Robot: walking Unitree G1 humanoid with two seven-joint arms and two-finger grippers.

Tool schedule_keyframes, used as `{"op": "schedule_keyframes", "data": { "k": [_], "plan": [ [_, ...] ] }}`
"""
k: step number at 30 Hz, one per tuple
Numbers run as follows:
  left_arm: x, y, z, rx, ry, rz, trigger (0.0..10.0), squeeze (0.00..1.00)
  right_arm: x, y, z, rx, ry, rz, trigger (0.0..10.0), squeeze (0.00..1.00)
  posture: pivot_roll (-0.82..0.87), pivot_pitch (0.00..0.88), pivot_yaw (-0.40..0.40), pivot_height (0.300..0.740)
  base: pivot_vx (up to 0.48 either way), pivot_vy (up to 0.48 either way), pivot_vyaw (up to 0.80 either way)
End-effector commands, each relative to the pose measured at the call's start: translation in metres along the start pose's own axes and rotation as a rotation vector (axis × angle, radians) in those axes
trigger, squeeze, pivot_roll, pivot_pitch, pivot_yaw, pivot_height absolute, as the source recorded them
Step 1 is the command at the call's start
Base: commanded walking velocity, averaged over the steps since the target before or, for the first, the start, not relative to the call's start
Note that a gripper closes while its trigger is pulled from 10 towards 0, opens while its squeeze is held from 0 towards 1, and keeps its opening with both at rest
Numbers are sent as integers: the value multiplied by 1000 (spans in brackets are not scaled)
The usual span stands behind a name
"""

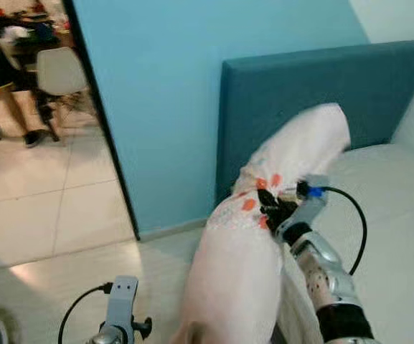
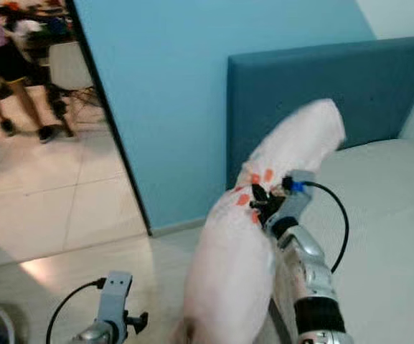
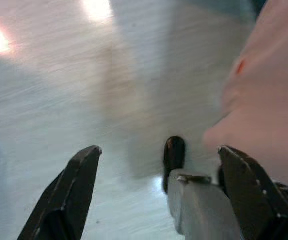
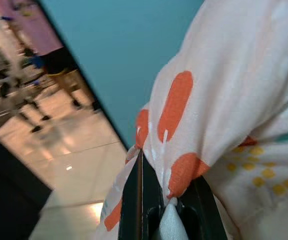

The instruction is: Clean up the room

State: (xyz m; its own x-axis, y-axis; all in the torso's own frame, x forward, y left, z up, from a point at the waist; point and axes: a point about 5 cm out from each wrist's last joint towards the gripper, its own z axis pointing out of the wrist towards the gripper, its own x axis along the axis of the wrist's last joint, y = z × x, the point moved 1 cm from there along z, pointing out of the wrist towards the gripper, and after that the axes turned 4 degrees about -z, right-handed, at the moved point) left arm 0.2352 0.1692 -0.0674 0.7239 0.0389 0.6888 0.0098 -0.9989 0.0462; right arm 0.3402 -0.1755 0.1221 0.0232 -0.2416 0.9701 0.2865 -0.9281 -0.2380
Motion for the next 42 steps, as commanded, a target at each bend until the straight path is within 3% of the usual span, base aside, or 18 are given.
{"op": "schedule_keyframes", "data": {
  "k": [1, 3, 7, 9, 13, 16, 26, 34, 42],
  "plan": [
    [-2, -1, 0, 0, -11, -1, 10000, 0, 17, 0, 3, -2, 82, -26, 10000, 0, -11, 0, -15, 724, 0, 0, 581],
    [-2, -1, 0, 0, -11, -1, 10000, 0, 17, 0, 3, -2, 82, -26, 10000, 0, -11, 0, -15, 724, 0, 0, 581],
    [19, 6, 3, -45, 79, -25, 10000, 0, 24, 18, 1, -128, 115, -16, 10000, 0, -13, 0, -16, 724, 0, 0, 0],
    [40, 8, 4, -73, 154, -23, 10000, 0, 27, 36, -2, -243, 113, -8, 10000, 0, -10, 0, -19, 724, 296, 0, 0],
    [59, 7, 5, -79, 215, -29, 10000, 0, 29, 46, -5, -303, 108, -5, 10000, 0, -10, 0, -18, 724, 411, 0, 0],
    [88, 4, 4, -90, 305, -43, 10000, 0, 32, 51, -7, -322, 114, -10, 10000, 0, -15, 0, -13, 724, 480, 0, 0],
    [110, 14, 2, -135, 389, -35, 10000, 0, 49, 48, -6, -329, 206, 27, 10000, 0, -17, 0, -7, 724, 480, 0, 0],
    [125, 16, 0, -153, 442, -43, 10000, 0, 84, 65, -12, -403, 335, 37, 10000, 0, -11, 0, -6, 724, 480, 0, 0],
    [126, 18, 0, -159, 448, -47, 10000, 0, 91, 69, -15, -412, 349, 34, 10000, 0, -12, 0, -3, 724, 480, 0, 0]
  ]
}}
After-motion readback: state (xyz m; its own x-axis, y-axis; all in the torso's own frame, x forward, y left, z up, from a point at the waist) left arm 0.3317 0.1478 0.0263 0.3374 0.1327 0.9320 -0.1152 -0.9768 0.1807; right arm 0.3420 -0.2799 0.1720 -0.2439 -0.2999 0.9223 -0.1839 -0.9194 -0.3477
